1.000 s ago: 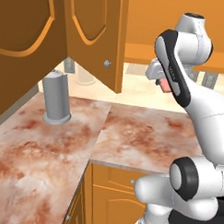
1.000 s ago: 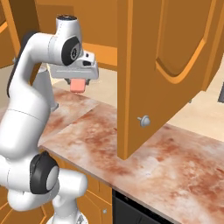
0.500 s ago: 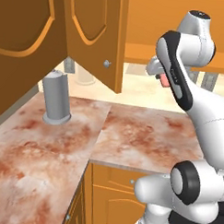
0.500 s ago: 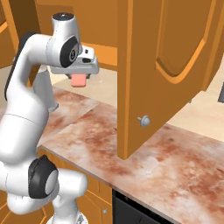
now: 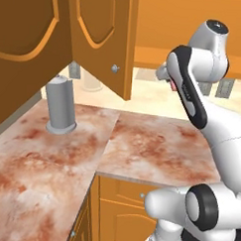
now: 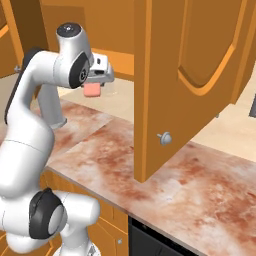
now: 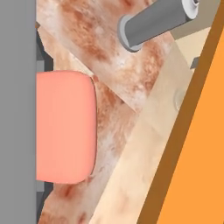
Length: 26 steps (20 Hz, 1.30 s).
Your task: Pick up the sponge and bar soap from the sink, and place them back in the cabinet, and close the cabinet doors.
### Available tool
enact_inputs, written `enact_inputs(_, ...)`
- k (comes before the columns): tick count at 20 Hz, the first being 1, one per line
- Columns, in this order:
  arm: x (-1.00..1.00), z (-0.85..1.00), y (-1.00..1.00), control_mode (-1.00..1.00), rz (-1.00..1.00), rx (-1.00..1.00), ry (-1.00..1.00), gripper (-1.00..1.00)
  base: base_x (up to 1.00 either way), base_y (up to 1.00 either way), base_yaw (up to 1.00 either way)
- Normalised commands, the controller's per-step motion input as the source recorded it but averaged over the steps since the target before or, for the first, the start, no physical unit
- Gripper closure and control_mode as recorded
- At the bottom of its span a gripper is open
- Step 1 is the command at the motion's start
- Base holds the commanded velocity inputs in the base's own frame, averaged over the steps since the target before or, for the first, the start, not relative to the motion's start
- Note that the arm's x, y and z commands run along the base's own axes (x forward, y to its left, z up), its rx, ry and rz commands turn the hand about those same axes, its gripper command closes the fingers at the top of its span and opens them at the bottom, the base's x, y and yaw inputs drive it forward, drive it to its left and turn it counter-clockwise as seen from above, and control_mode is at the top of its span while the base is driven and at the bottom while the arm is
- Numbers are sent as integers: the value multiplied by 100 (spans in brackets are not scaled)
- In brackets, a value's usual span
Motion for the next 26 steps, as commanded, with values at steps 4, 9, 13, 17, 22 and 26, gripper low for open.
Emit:
enact_inputs(4, 40, 6, 0, -100, -2, 0, -10, 100, 0, 0, 0)
enact_inputs(9, 50, 12, 0, -100, -3, 0, -7, 100, 0, 0, 0)
enact_inputs(13, 56, 16, 0, -100, -3, 0, -4, 100, 0, 0, 0)
enact_inputs(17, 55, 20, 0, -100, -4, 0, -2, 100, 0, 0, 0)
enact_inputs(22, 56, 18, 0, -100, -4, 0, -1, 100, 0, 0, 0)
enact_inputs(26, 54, 12, 0, -100, -4, 0, 0, 100, 0, 0, 0)
